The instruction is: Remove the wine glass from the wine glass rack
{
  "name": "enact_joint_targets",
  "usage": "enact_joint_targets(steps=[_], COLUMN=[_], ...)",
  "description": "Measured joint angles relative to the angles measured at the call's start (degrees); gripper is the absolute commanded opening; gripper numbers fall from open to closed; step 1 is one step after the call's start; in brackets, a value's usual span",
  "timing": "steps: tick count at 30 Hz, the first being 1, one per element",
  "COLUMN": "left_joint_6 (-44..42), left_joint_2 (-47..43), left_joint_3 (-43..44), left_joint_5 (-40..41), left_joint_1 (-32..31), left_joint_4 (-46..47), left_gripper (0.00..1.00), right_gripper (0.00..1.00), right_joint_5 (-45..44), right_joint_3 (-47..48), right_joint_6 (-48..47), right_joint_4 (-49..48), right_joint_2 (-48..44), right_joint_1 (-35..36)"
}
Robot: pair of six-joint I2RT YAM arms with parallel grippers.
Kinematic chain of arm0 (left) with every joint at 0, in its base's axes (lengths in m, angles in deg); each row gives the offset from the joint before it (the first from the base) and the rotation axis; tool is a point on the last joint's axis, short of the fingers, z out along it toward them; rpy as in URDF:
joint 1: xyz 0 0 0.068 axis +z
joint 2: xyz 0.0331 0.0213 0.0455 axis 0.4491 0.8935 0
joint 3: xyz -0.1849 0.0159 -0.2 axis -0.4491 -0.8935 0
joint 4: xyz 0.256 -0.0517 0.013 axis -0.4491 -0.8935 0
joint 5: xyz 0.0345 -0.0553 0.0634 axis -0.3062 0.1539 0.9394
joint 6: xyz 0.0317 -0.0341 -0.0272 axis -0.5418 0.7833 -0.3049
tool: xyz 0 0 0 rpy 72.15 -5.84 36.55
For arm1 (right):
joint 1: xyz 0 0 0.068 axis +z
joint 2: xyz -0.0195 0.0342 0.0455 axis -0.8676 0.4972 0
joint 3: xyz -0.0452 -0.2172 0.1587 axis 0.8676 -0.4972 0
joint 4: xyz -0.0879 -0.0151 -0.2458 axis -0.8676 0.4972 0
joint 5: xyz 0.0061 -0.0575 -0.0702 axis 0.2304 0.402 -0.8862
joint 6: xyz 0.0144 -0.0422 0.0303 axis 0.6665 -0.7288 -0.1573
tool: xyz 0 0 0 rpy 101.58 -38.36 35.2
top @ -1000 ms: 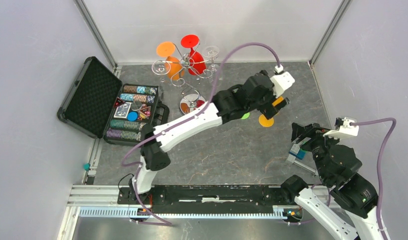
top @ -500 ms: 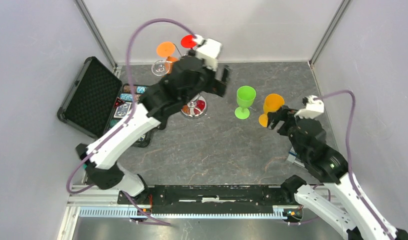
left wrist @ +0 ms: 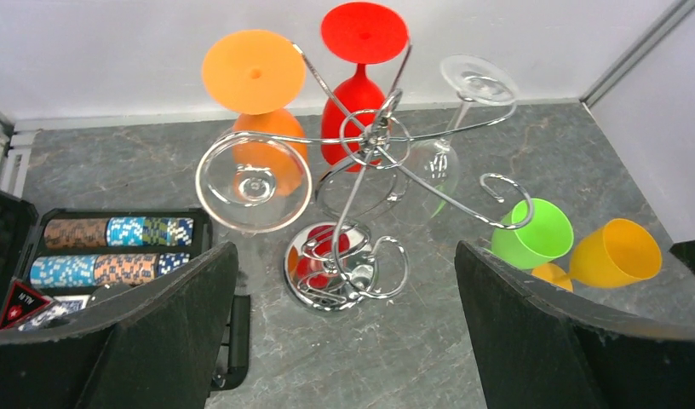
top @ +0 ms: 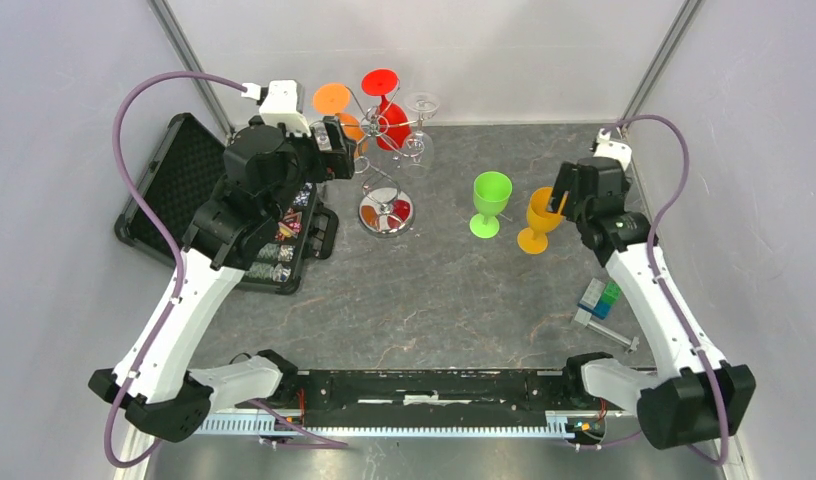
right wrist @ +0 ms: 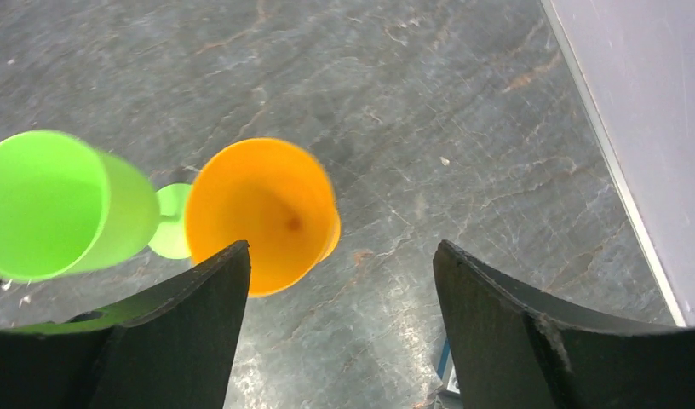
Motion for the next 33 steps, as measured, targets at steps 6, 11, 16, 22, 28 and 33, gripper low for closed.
enact_joint_targets(steps=[6, 11, 16, 22, 28, 33], left_joint_6=[0.7, 1.4, 1.5, 1.5, 1.5, 1.5], left_joint_2=[-0.4, -0.1, 0.2, 0.1, -0.5, -0.8], left_joint_3=[-2.1, -2.6, -2.6, -2.8, -3.2, -3.2], left_joint_5=[-1.3, -3.3, -3.6, -2.4, 0.2, 2.2], left_joint_1=[1.5, 1.5, 1.5, 1.5, 1.5, 1.5], left_joint_4=[0.3, 0.3, 0.3, 0.3, 0.3, 0.3], left_gripper=[1.00, 1.00, 1.00, 1.00, 1.00, 1.00], right_gripper=[0.66, 0.47, 0.11, 0.00, 0.00, 0.12], right_joint_5=[9.0, 12.5, 12.1, 9.3, 7.1, 7.3], right_joint_3=[-1.4, -2.2, -2.2, 1.0, 4.4, 5.8], right_joint_6=[-0.9, -1.9, -3.0, -4.3, -5.9, -6.5], right_joint_4=[-2.4, -3.1, -3.8, -4.3, -4.7, -4.8], right_joint_2=[4.8, 8.5, 11.7, 16.0, 19.2, 22.1], right_joint_1=[-8.4, -8.6, -8.7, -8.7, -8.7, -8.7])
